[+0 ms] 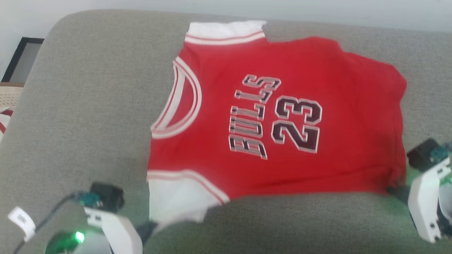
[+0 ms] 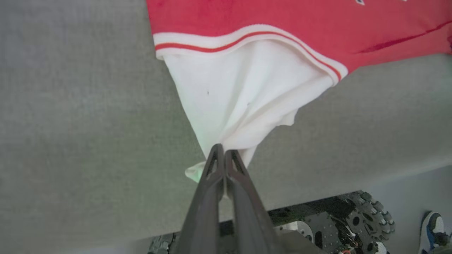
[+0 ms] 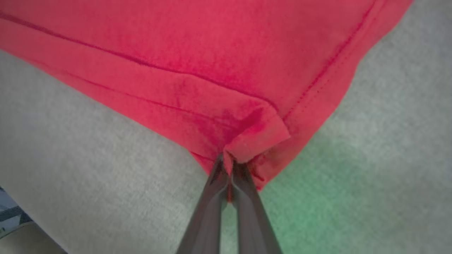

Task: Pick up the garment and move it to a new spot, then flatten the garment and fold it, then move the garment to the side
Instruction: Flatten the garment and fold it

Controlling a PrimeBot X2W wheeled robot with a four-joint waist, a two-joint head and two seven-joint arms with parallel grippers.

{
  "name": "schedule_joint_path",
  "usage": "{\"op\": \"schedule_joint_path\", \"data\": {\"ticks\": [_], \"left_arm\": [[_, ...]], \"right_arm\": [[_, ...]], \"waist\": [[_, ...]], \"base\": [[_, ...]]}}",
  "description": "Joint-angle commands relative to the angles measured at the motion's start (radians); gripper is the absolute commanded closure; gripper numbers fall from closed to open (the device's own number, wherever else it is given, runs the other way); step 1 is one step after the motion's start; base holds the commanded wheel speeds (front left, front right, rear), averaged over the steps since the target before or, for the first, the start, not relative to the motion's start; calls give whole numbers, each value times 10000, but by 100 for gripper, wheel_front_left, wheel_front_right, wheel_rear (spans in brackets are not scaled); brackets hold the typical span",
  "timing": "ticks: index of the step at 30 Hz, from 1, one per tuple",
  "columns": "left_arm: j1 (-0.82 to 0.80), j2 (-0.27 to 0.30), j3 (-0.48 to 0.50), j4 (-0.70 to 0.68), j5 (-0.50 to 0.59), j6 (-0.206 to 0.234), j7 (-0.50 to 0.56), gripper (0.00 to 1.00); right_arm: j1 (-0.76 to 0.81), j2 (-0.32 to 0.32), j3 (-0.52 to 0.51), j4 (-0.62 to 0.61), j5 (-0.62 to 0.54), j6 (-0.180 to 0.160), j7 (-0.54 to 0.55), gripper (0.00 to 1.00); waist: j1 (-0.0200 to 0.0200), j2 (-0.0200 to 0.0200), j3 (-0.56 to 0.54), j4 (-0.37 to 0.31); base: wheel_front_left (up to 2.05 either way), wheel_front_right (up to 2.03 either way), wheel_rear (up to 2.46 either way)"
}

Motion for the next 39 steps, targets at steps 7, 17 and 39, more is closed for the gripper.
{"op": "schedule_joint_path", "data": {"ticks": [7,17,39], "left_arm": [[1058,364,-58,-925,-340,743,269,100],[-220,1577,791,-1636,482,702,344,100],[-6685,-674,-286,4018,2056,-3183,1674,100]], "right_arm": [[1694,-497,-479,-1086,338,-17,435,100],[1861,352,-2633,-1519,-477,-20,116,100],[-1868,2972,-2711,552,-3291,-18,324,100]], "waist": [[0,0,75,-50],[0,0,201,-346],[0,0,1313,-1117]], "base": [[0,0,0],[0,0,0],[0,0,0]]}}
